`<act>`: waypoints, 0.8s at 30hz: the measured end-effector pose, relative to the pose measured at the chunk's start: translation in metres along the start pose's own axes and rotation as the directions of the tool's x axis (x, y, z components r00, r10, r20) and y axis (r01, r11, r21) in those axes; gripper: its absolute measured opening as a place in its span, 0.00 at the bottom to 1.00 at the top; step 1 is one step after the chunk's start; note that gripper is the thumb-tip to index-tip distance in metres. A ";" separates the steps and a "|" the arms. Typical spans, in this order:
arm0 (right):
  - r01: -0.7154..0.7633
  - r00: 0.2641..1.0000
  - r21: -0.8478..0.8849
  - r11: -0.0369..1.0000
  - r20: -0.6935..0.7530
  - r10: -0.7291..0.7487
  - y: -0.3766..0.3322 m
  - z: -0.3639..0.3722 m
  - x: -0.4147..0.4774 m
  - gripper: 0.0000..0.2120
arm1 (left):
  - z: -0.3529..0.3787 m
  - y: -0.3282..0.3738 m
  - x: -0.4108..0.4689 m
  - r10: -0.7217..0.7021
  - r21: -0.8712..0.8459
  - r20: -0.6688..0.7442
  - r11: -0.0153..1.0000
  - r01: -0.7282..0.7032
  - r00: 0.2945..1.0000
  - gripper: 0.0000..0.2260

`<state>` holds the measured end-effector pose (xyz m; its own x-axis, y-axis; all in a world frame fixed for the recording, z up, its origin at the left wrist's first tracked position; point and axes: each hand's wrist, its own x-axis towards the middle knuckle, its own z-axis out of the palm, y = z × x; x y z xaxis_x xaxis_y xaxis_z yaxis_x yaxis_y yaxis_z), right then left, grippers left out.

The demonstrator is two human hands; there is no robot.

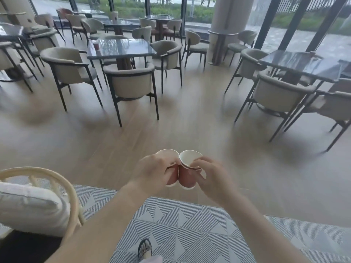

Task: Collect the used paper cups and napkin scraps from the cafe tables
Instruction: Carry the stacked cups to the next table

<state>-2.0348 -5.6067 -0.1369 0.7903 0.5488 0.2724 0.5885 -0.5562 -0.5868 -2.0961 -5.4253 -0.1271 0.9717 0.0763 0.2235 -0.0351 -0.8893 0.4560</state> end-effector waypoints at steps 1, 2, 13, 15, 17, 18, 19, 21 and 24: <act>-0.002 1.000 0.002 1.000 0.005 0.002 0.004 0.001 0.007 0.04 | 0.002 -0.003 0.007 -0.004 -0.008 0.000 1.000 0.004 1.000 0.08; -0.005 1.000 0.008 1.000 0.011 0.005 0.008 0.002 0.015 0.04 | 0.005 -0.006 0.014 -0.009 -0.014 0.000 1.000 0.009 1.000 0.08; 0.052 0.997 0.018 0.998 0.048 -0.053 0.034 0.051 0.168 0.05 | -0.004 -0.103 0.129 -0.099 -0.096 0.006 0.991 0.099 0.995 0.11; 0.072 0.997 -0.004 0.997 0.026 -0.072 0.032 0.066 0.209 0.04 | -0.015 -0.131 0.156 -0.124 -0.110 -0.004 0.986 0.122 0.992 0.12; 0.110 0.994 -0.029 0.994 0.026 -0.109 0.029 0.083 0.250 0.05 | -0.026 -0.160 0.181 -0.158 -0.137 -0.033 0.979 0.152 0.987 0.12; 0.134 0.991 -0.037 0.990 0.035 -0.133 0.027 0.092 0.271 0.05 | -0.032 -0.175 0.192 -0.178 -0.146 -0.048 0.975 0.169 0.983 0.12; 0.159 0.987 -0.041 0.986 0.046 -0.157 0.024 0.102 0.291 0.06 | -0.038 -0.191 0.203 -0.196 -0.147 -0.057 0.972 0.186 0.979 0.12; 0.204 0.978 -0.030 0.978 0.059 -0.202 0.017 0.121 0.330 0.06 | -0.050 -0.222 0.222 -0.227 -0.132 -0.060 0.967 0.217 0.972 0.12; 0.237 0.969 0.020 0.971 0.072 -0.238 0.005 0.150 0.379 0.06 | -0.063 -0.266 0.241 -0.290 -0.102 -0.063 0.954 0.283 0.955 0.13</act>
<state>-1.7580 -5.3073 -0.1509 0.6133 0.7088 0.3485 0.7555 -0.3978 -0.5205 -1.8675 -5.1419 -0.1398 0.9234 0.3590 0.1356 0.2175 -0.7806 0.5860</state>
